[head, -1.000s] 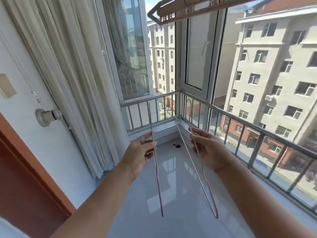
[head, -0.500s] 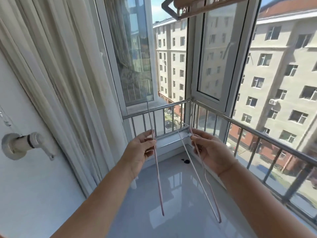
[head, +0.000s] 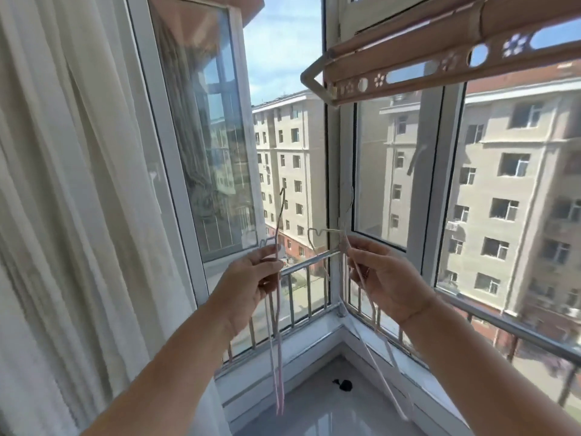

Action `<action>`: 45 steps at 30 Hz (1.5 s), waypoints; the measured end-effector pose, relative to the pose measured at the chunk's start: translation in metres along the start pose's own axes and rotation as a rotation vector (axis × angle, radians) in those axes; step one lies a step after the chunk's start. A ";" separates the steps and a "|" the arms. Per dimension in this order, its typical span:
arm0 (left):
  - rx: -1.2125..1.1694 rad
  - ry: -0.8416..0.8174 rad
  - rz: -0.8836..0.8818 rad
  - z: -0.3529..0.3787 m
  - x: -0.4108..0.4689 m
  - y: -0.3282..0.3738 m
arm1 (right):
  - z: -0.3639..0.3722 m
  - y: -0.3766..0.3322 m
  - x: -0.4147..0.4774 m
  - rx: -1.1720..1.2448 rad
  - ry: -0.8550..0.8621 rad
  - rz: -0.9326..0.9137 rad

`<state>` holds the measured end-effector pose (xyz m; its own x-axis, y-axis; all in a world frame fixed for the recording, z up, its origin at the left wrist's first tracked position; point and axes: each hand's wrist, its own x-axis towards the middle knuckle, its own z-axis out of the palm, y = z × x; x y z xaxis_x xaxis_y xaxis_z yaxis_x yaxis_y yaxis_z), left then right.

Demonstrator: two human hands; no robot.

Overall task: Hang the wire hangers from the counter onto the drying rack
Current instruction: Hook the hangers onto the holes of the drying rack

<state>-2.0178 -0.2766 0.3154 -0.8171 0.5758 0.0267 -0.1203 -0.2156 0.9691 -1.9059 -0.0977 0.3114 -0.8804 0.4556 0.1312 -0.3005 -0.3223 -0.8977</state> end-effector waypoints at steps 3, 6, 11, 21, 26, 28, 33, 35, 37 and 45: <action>0.019 -0.107 0.009 0.000 0.051 0.026 | 0.010 -0.011 0.038 0.039 0.048 -0.066; 0.057 -0.206 0.034 0.007 0.097 0.050 | 0.017 -0.030 0.069 0.011 0.094 -0.151; 0.076 -0.338 0.075 0.034 0.164 0.082 | 0.022 -0.065 0.116 -0.067 0.228 -0.247; 0.051 -0.419 0.171 0.077 0.248 0.107 | 0.012 -0.111 0.179 -0.160 0.269 -0.400; 0.033 -0.442 0.178 0.081 0.274 0.107 | 0.006 -0.113 0.199 -0.175 0.319 -0.403; 0.039 -0.448 0.175 0.082 0.285 0.107 | 0.006 -0.115 0.206 -0.183 0.335 -0.408; 0.009 -0.494 0.173 0.085 0.307 0.112 | 0.011 -0.118 0.219 -0.195 0.371 -0.448; 0.009 -0.519 0.171 0.085 0.315 0.114 | 0.014 -0.118 0.224 -0.206 0.386 -0.450; 0.013 -0.553 0.167 0.087 0.323 0.117 | 0.017 -0.118 0.229 -0.199 0.405 -0.458; 0.009 -0.647 0.109 0.097 0.351 0.113 | 0.014 -0.108 0.246 -0.182 0.513 -0.457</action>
<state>-2.2637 -0.0221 0.4581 -0.3197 0.9098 0.2648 -0.0490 -0.2949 0.9543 -2.0953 0.0373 0.4468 -0.3838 0.8595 0.3375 -0.4932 0.1182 -0.8618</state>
